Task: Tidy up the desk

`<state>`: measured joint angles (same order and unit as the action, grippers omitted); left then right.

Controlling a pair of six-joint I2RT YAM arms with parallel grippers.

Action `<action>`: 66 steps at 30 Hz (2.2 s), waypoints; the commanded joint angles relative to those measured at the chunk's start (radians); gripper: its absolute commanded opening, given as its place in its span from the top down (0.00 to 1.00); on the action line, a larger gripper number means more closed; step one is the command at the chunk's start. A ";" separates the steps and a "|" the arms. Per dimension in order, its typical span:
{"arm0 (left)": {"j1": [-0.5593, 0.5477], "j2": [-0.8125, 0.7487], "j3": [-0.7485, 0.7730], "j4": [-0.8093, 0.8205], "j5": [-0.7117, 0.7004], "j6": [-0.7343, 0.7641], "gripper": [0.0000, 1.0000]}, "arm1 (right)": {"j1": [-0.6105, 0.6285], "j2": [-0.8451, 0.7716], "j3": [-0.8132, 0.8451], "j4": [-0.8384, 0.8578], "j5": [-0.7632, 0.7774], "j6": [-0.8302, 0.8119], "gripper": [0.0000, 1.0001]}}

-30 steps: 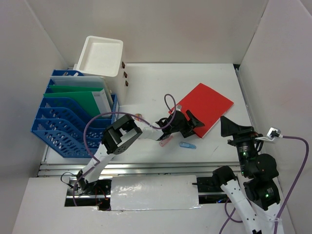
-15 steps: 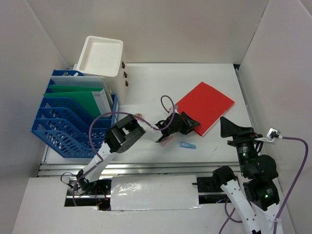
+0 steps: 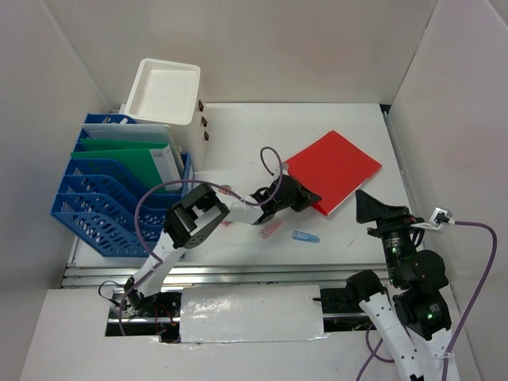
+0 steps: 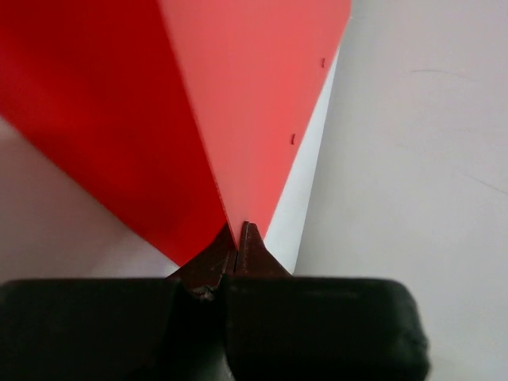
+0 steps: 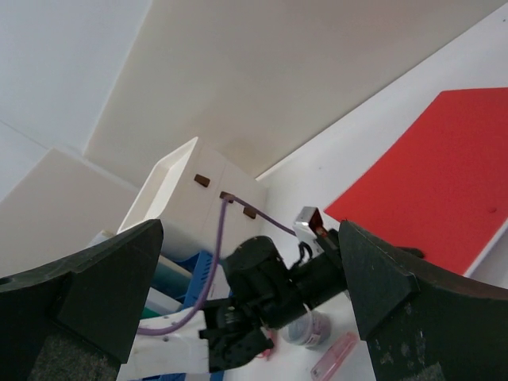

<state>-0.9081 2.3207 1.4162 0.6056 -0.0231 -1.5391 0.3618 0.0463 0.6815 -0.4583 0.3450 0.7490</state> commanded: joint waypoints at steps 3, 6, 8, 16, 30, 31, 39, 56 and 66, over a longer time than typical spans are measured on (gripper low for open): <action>0.015 -0.202 0.125 -0.125 -0.020 0.146 1.00 | -0.001 0.021 -0.019 0.036 0.060 0.022 0.00; 0.038 -0.247 0.180 -0.156 0.009 0.195 1.00 | 0.000 0.062 -0.045 0.032 0.112 0.081 0.00; 0.054 -0.262 0.191 -0.162 0.050 0.191 1.00 | -0.001 0.110 -0.056 0.023 0.143 0.122 0.00; 0.109 -0.291 0.242 -0.173 0.190 0.197 1.00 | -0.001 0.204 -0.160 0.105 0.239 0.345 0.00; 0.166 -0.394 0.254 -0.219 0.343 0.321 1.00 | -0.342 0.414 -0.330 0.455 -0.325 0.642 0.00; 0.172 -0.408 0.250 -0.219 0.351 0.324 1.00 | -0.422 0.475 -0.358 0.524 -0.398 0.668 0.00; 0.187 -0.432 0.217 -0.198 0.411 0.370 1.00 | -0.584 0.676 -0.413 0.763 -0.692 0.762 0.00; 0.189 -0.408 0.175 -0.115 0.499 0.339 1.00 | -0.643 1.025 -0.428 1.306 -0.807 0.948 0.00; 0.172 -0.419 0.107 -0.118 0.497 0.361 1.00 | -0.641 1.129 -0.327 1.343 -0.788 0.961 0.03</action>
<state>-0.7204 1.9396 1.5181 0.3763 0.4519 -1.2064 -0.2741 1.1557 0.2920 0.7906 -0.4347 1.6894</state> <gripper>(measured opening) 0.035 0.977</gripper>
